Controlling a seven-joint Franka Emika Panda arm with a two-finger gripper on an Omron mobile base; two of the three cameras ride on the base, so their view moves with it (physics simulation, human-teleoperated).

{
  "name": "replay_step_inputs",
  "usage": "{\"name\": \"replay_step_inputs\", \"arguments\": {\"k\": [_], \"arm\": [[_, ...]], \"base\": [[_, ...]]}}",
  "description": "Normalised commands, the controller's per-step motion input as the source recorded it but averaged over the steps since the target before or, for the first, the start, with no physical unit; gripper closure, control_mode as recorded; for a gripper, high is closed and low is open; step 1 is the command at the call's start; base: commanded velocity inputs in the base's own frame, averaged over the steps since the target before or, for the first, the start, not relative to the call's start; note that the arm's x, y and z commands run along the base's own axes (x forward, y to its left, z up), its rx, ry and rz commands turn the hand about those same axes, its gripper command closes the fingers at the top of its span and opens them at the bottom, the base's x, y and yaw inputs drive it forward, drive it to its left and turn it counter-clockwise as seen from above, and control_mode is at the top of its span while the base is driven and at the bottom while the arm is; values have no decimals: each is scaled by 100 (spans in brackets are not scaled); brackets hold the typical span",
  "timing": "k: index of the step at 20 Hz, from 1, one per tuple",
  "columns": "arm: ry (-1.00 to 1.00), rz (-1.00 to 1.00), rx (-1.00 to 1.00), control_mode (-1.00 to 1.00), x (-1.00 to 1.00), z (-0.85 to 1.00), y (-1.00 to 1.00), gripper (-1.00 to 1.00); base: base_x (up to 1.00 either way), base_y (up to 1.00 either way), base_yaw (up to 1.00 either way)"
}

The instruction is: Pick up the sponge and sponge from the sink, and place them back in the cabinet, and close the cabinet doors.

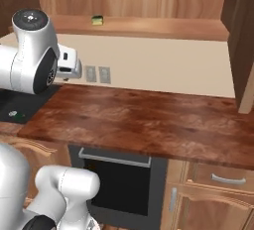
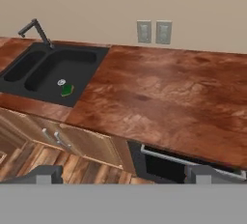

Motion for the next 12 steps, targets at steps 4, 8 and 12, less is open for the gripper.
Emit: {"name": "replay_step_inputs", "arguments": {"k": [4, 8, 12], "arm": [[0, 0, 0, 100, 0, 0, 0, -100], [0, 0, 0, 100, 0, 0, 0, -100], [0, 0, 0, 100, 0, 0, 0, -100]], "base": [[-68, -9, 0], [-64, -8, 0], [-68, 2, -1]]}}
